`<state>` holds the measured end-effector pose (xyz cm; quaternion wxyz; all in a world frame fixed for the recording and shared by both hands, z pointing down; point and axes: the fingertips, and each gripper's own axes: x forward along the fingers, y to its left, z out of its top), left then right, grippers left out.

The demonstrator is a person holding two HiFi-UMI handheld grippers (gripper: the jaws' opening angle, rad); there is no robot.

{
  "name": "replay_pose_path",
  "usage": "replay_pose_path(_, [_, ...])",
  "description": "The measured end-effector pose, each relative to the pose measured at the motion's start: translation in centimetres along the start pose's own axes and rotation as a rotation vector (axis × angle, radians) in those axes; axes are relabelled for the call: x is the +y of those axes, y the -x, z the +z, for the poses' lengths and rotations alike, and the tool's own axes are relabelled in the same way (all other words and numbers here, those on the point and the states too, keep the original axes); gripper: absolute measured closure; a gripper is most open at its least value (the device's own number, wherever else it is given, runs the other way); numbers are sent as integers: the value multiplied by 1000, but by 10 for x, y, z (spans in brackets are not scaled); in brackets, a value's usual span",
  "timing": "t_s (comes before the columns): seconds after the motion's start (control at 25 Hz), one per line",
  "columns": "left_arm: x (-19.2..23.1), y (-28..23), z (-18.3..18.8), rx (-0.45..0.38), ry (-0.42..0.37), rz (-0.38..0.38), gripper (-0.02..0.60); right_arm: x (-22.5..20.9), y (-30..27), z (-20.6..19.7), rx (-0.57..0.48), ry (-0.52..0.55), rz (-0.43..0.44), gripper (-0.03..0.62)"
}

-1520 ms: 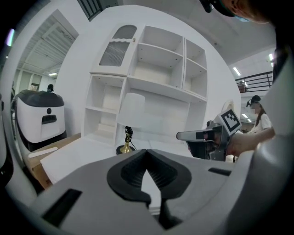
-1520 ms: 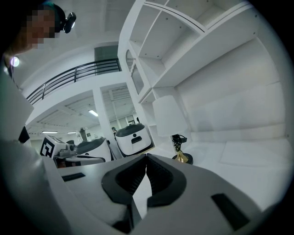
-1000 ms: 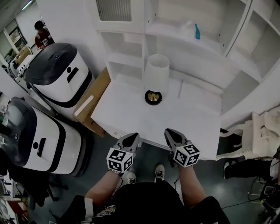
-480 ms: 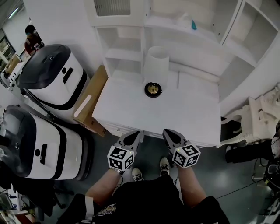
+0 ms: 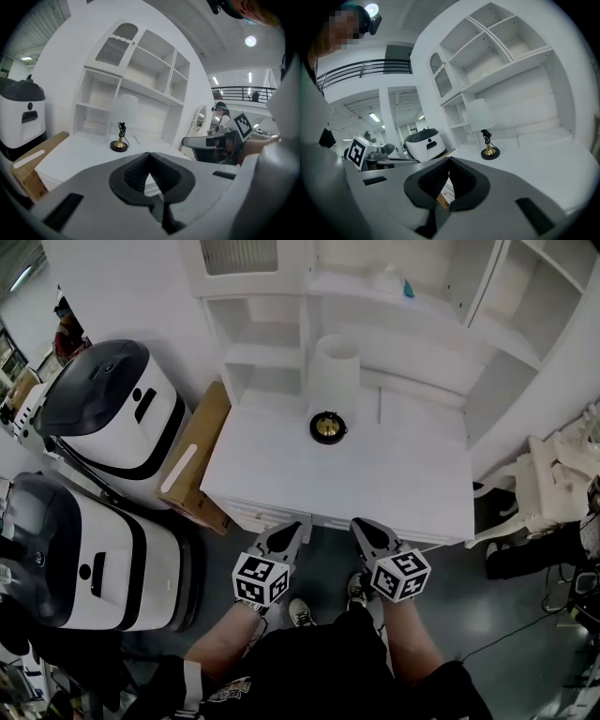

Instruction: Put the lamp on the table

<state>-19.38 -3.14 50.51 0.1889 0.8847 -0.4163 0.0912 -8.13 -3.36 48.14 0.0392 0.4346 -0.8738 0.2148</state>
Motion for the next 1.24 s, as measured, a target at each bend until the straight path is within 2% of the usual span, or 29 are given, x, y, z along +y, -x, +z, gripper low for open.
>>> replay_pose_path(0.28, [-1, 1, 7, -13, -24, -3, 575, 2, 1, -2, 2, 4, -1, 569])
replay_pose_path(1.24, [-12, -3, 1, -11, -12, -1, 575, -5, 7, -9, 21, 6, 9, 569])
